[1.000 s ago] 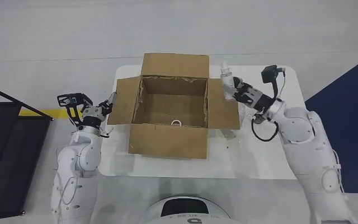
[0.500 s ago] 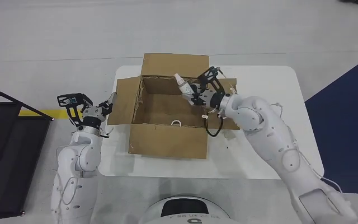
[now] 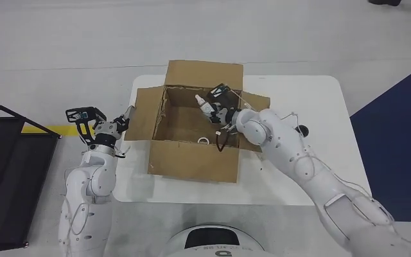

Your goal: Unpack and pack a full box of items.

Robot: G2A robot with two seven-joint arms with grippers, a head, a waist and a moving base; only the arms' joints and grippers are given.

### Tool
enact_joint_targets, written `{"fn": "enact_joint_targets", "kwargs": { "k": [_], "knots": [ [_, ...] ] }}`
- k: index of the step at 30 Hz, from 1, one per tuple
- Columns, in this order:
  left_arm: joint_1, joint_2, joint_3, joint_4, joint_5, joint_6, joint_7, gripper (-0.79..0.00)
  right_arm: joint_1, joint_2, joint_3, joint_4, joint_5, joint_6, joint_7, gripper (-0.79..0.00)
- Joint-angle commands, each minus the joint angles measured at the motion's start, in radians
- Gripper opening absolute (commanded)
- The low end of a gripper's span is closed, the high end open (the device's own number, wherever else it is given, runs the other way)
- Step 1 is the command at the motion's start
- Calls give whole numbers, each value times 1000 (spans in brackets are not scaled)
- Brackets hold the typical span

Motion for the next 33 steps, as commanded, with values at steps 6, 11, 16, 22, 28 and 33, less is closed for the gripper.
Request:
{"fn": "enact_joint_targets", "kwargs": {
  "k": [6, 11, 16, 22, 28, 33],
  "knots": [
    [0, 0, 0, 0, 0, 0, 0, 0, -28, 8, 52, -57, 33, -81, -38, 0],
    [0, 0, 0, 0, 0, 0, 0, 0, -109, 44, 155, -189, 17, -129, -53, 0],
    [0, 0, 0, 0, 0, 0, 0, 0, -275, 105, 393, -380, 83, -246, -100, 0],
    [0, 0, 0, 0, 0, 0, 0, 0, -542, 164, 760, -538, 197, -330, -148, 0],
    [0, 0, 0, 0, 0, 0, 0, 0, -700, 187, 990, -512, 281, -274, -113, 0],
    [0, 0, 0, 0, 0, 0, 0, 0, -737, 196, 1049, -460, 323, -209, 3, 0]
  ]
}}
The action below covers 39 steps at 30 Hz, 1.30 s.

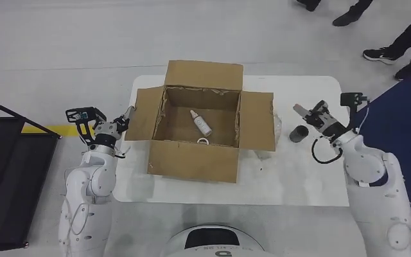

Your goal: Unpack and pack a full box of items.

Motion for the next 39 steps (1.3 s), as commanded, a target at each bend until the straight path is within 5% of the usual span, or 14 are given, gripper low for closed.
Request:
{"fn": "enact_joint_targets", "kwargs": {
  "k": [1, 11, 17, 23, 28, 35, 39],
  "knots": [
    [0, 0, 0, 0, 0, 0, 0, 0, 1, 4, 9, 26, 6, 33, 62, 0],
    [0, 0, 0, 0, 0, 0, 0, 0, 93, 15, -63, 132, -110, 160, 256, -86],
    [0, 0, 0, 0, 0, 0, 0, 0, 71, 20, -33, 120, -126, 201, 255, -172],
    [0, 0, 0, 0, 0, 0, 0, 0, 17, 23, 17, 71, -111, 205, 204, -160],
    [0, 0, 0, 0, 0, 0, 0, 0, -2, 27, 18, 58, -139, 226, 242, -256],
    [0, 0, 0, 0, 0, 0, 0, 0, 14, 33, 7, 84, -174, 257, 309, -292],
    [0, 0, 0, 0, 0, 0, 0, 0, 25, 33, -6, 90, -183, 272, 317, -391]
  ]
}}
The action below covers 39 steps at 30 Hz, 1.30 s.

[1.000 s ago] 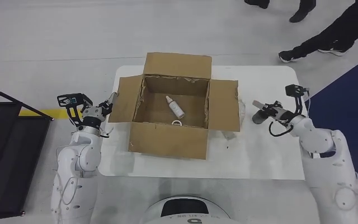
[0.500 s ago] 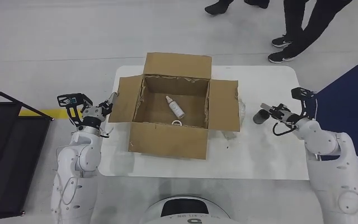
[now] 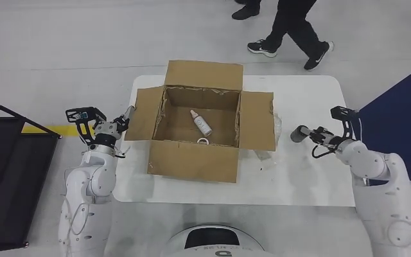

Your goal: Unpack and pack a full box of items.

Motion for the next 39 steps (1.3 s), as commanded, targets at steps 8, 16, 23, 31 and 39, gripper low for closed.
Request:
{"fn": "enact_joint_targets", "kwargs": {
  "k": [8, 16, 23, 31, 39],
  "knots": [
    [0, 0, 0, 0, 0, 0, 0, 0, 55, 0, -50, 35, -42, 71, 27, -416],
    [0, 0, 0, 0, 0, 0, 0, 0, 92, 0, -86, 61, -73, 114, 63, -456],
    [0, 0, 0, 0, 0, 0, 0, 0, 101, 0, -98, 65, -75, 131, 72, -680],
    [0, 0, 0, 0, 0, 0, 0, 0, 91, 1, -83, 62, -74, 181, 61, -785],
    [0, 0, 0, 0, 0, 0, 0, 0, 30, 0, -27, 0, 1, 108, -57, -785]
  ]
}}
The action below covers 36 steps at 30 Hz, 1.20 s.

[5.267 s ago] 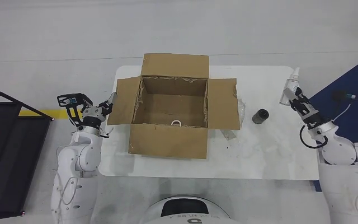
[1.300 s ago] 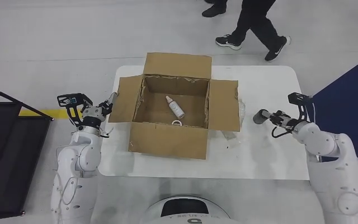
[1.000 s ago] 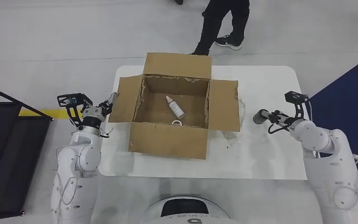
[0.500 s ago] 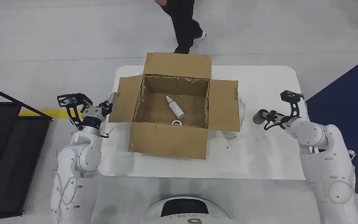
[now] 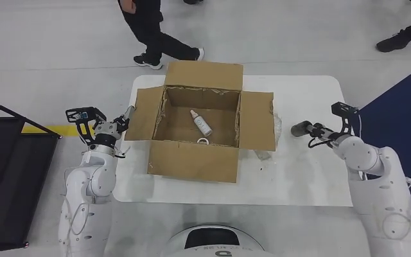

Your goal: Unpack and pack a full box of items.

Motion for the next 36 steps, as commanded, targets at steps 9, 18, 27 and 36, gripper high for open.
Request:
{"fn": "enact_joint_targets", "kwargs": {
  "k": [9, 18, 27, 36],
  "knots": [
    [0, 0, 0, 0, 0, 0, 0, 0, -56, -5, 58, -47, 102, -104, -168, -785],
    [0, 0, 0, 0, 0, 0, 0, 0, -81, -19, 62, -194, 289, -352, -370, -785],
    [0, 0, 0, 0, 0, 0, 0, 0, 117, -31, -249, -253, 169, -390, -200, -785],
    [0, 0, 0, 0, 0, 0, 0, 0, 366, -78, -590, -89, -19, -262, -145, -785]
  ]
}}
